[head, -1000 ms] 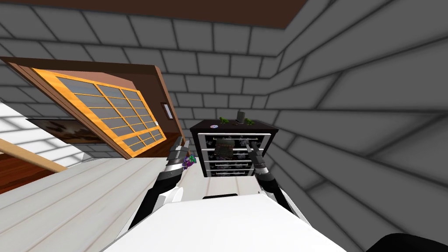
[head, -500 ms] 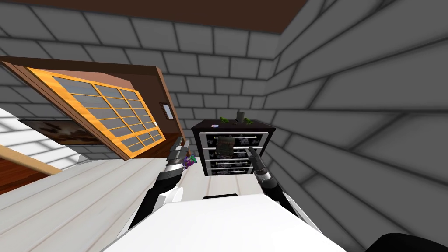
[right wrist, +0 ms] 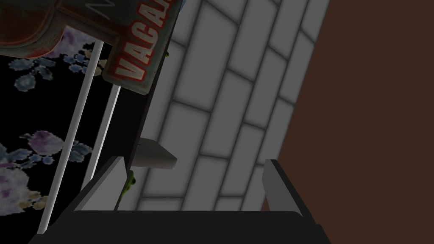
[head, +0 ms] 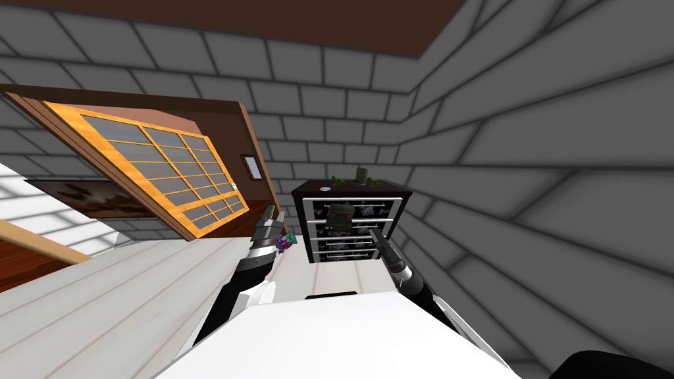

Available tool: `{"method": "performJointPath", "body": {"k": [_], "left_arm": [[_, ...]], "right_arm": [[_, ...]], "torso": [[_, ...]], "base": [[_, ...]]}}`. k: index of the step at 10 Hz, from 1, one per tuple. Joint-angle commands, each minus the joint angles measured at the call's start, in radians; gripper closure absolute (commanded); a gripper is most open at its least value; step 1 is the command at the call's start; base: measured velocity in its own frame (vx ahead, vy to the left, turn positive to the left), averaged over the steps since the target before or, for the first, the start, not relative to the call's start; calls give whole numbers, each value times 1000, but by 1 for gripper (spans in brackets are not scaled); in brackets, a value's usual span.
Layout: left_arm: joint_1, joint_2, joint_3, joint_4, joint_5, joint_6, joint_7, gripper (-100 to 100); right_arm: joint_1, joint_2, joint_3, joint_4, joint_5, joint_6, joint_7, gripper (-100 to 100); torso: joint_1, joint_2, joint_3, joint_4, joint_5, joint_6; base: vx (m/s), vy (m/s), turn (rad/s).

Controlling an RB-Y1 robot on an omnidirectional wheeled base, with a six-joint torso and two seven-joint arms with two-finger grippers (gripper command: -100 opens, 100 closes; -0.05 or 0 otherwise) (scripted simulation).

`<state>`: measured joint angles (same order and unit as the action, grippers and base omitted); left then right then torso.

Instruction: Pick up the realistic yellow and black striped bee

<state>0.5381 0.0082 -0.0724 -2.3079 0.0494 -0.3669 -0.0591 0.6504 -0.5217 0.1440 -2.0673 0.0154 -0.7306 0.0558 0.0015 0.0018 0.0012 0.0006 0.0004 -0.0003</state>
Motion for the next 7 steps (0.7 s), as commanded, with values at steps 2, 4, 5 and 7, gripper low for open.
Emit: {"method": "performJointPath", "body": {"k": [2,4,5,7], "left_arm": [[0,0,0,0,0,0,0,0],[0,0,0,0,0,0,0,0],[0,0,0,0,0,0,0,0],[0,0,0,0,0,0,0,0]], "right_arm": [[13,-80,18,31,7,-32,19,-100],[29,-140,30,60,10,-66,33,-100],[29,-167,30,60,10,-66,33,-100],[43,-229,43,93,13,-101,47,-100]], "torso": [[0,0,0,0,0,0],[1,1,0,0,0,0],[1,0,0,0,0,0],[0,-1,0,0,0,0]], "base": [[-35,33,-10],[-43,41,1],[-12,15,-1],[-25,25,13]]}}
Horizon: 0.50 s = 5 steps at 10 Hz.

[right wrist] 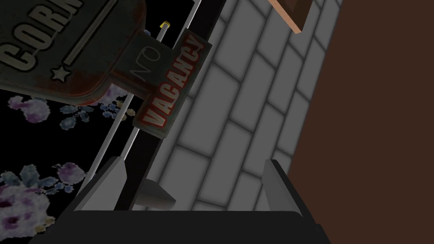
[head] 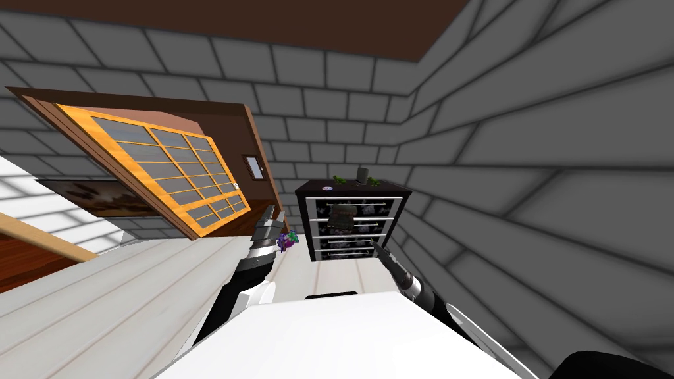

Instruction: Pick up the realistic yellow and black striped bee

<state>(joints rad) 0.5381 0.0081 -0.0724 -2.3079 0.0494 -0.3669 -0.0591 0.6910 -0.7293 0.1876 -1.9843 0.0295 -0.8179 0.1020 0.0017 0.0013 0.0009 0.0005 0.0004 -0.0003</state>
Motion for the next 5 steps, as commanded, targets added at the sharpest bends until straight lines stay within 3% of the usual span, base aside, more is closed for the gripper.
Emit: {"method": "performJointPath", "body": {"k": [1,2,4,5], "left_arm": [[0,0,0,0,0,0,0,0],[0,0,0,0,0,0,0,0],[0,0,0,0,0,0,0,0],[0,0,0,0,0,0,0,0]], "right_arm": [[3,-43,-1,10,-1,-13,1,-100],[16,-77,12,45,1,-47,13,-100],[16,-131,12,45,1,-47,13,-100],[27,-165,25,83,3,-81,24,-100]], "torso": [[0,0,0,0,0,0],[-1,-1,0,0,0,0],[0,0,0,0,0,0],[-1,-1,0,0,0,0]], "base": [[-12,16,-4],[-16,21,32],[-16,17,3],[-19,20,38]]}}
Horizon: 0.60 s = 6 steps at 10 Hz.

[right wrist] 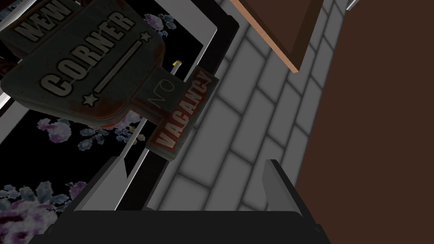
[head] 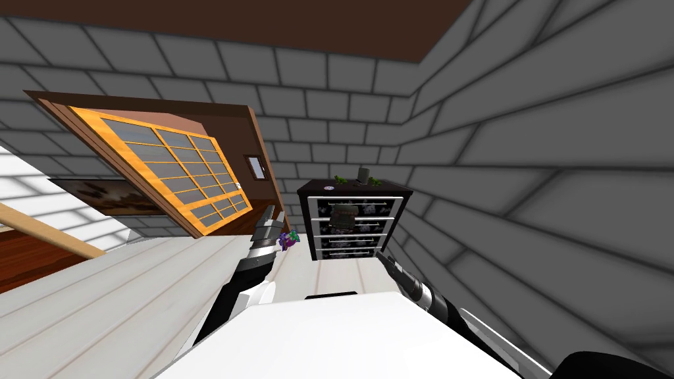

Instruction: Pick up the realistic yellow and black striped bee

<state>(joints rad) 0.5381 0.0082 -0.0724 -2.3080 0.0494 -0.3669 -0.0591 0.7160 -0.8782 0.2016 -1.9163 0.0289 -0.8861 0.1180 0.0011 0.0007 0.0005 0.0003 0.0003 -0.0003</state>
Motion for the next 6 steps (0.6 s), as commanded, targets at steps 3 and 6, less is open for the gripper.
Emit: {"method": "performJointPath", "body": {"k": [3,6], "left_arm": [[0,0,0,0,0,0,0,0],[0,0,0,0,0,0,0,0]], "right_arm": [[10,-108,24,57,5,-47,17,-100],[16,-195,37,102,7,-80,25,-100]], "torso": [[0,0,0,0,0,0],[0,0,0,0,0,0]], "base": [[-16,15,20],[-17,12,18]]}}
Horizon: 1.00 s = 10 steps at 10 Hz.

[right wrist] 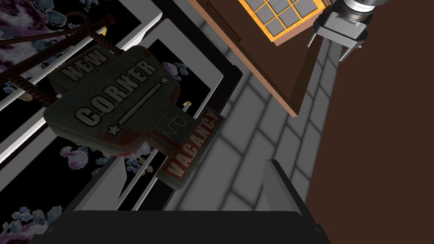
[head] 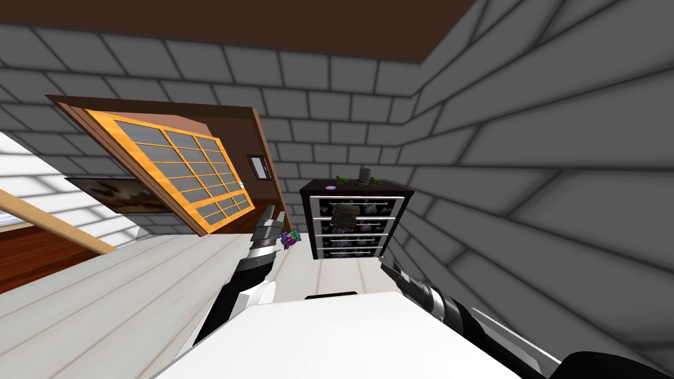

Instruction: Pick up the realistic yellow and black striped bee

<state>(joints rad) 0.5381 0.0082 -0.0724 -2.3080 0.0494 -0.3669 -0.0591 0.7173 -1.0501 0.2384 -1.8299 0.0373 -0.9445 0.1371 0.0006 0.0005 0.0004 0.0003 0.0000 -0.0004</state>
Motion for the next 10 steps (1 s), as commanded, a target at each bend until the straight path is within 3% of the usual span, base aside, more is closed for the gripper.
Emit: {"method": "performJointPath", "body": {"k": [1,3,4,6,7,9,10], "left_arm": [[0,0,0,0,0,0,0,0],[0,0,0,0,0,0,0,0],[0,0,0,0,0,0,0,0],[0,0,0,0,0,0,0,0],[0,0,0,0,0,0,0,0],[0,0,0,0,0,0,0,0],[0,0,0,0,0,0,0,0]], "right_arm": [[15,-50,0,15,-2,-22,6,-100],[15,-92,0,15,-2,-22,6,-100],[19,-130,13,63,-1,-54,13,-100],[19,-188,13,63,-1,-54,13,-100],[20,-218,26,111,0,-86,18,-100],[20,-283,26,113,0,-86,18,-100],[19,-316,39,156,0,-118,21,-100]], "torso": [[0,0,0,0,0,0],[0,0,0,0,0,0],[0,-1,0,0,0,0],[0,0,0,0,0,0],[0,-1,0,0,0,0],[0,0,0,0,0,0],[0,-1,0,0,0,0]], "base": [[-21,11,38],[-5,2,-1],[-15,7,59],[-14,5,15],[-21,8,67],[-14,4,16],[-14,7,71]]}}
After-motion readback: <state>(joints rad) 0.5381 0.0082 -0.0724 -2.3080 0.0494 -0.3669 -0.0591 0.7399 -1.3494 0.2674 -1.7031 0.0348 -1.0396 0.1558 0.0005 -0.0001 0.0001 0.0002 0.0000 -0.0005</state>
